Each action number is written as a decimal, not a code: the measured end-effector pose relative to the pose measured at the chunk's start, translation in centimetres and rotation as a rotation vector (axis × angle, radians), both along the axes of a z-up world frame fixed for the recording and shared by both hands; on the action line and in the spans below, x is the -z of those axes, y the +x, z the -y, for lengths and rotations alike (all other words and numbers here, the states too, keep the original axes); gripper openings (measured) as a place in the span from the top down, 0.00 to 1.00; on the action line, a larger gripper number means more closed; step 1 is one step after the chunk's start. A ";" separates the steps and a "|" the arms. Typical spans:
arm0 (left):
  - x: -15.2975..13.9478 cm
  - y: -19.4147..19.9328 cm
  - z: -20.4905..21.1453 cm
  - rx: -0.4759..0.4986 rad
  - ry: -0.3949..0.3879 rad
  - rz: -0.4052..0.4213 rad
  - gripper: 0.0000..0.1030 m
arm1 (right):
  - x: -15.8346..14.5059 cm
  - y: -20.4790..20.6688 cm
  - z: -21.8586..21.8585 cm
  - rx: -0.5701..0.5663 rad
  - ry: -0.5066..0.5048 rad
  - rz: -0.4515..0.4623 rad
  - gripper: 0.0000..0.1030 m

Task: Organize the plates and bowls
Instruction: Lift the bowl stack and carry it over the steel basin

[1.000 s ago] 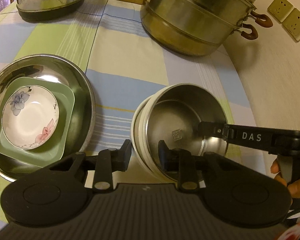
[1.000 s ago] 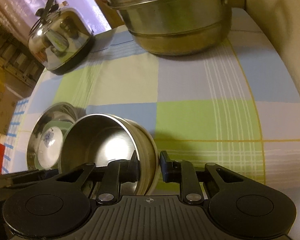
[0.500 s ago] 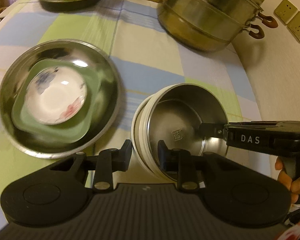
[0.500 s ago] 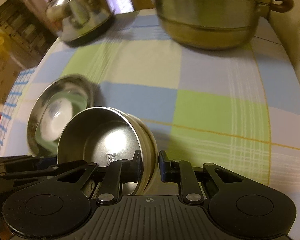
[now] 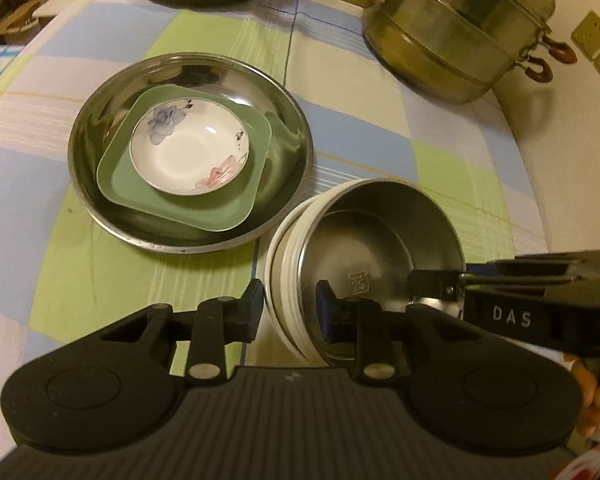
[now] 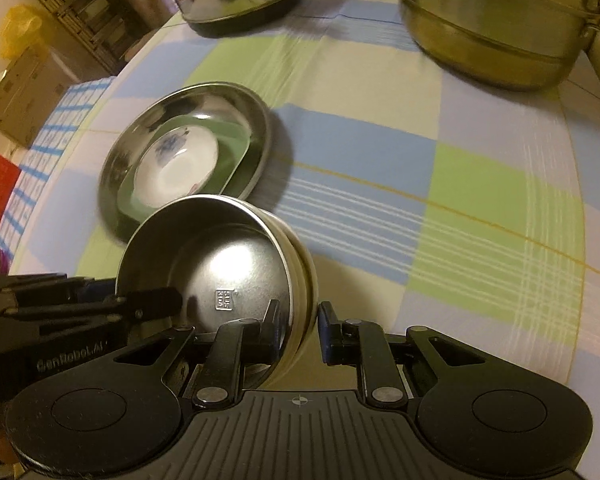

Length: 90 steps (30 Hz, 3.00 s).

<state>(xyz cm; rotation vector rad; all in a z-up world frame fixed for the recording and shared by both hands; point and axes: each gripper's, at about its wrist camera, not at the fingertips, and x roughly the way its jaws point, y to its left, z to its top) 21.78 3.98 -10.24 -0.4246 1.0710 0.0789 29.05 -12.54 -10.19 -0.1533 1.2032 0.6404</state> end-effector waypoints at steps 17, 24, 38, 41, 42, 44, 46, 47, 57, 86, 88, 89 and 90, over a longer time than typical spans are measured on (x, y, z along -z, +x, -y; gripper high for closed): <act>-0.5 0.0 -0.1 -0.014 0.043 0.032 0.72 | -0.5 -0.6 0.3 0.053 0.036 0.050 0.57; -0.1 0.2 0.1 -0.011 0.088 0.035 0.72 | 0.3 -0.4 -0.1 0.060 0.019 0.077 0.57; 0.3 0.3 0.8 0.020 0.123 0.057 0.79 | 0.9 -0.3 0.1 0.062 0.001 0.124 0.69; 0.4 0.3 0.6 0.021 0.114 0.055 0.76 | 0.9 -0.4 0.0 0.065 -0.003 0.123 0.71; 0.5 0.2 0.5 0.018 0.106 0.053 0.76 | 0.9 -0.4 0.0 0.063 -0.004 0.123 0.72; 0.6 0.3 0.1 0.016 0.077 0.054 0.78 | 0.9 -0.5 -0.1 0.049 -0.005 0.121 0.75; 0.7 0.3 0.0 0.017 0.047 0.055 0.80 | 0.9 -0.4 -0.1 0.040 0.023 0.095 0.85; 0.6 0.3 0.1 0.019 0.051 0.055 0.80 | 0.8 -0.4 -0.1 0.040 0.021 0.095 0.85; 0.1 -0.2 0.9 0.025 0.067 0.026 0.80 | 0.4 -0.5 0.0 0.013 0.023 0.107 0.87; -0.3 0.4 0.8 -0.079 0.038 0.006 0.80 | 0.6 1.9 0.8 -0.003 0.072 0.012 0.86; -0.6 0.2 0.9 -0.083 0.036 0.008 0.80 | 0.3 1.9 0.9 -0.007 0.073 0.012 0.86; -0.8 0.2 0.9 -0.084 0.039 0.010 0.80 | 0.1 1.9 0.9 -0.009 0.074 0.013 0.86; -1.0 0.1 1.0 -0.084 0.042 0.013 0.80 | 0.0 1.9 0.9 -0.010 0.074 0.013 0.86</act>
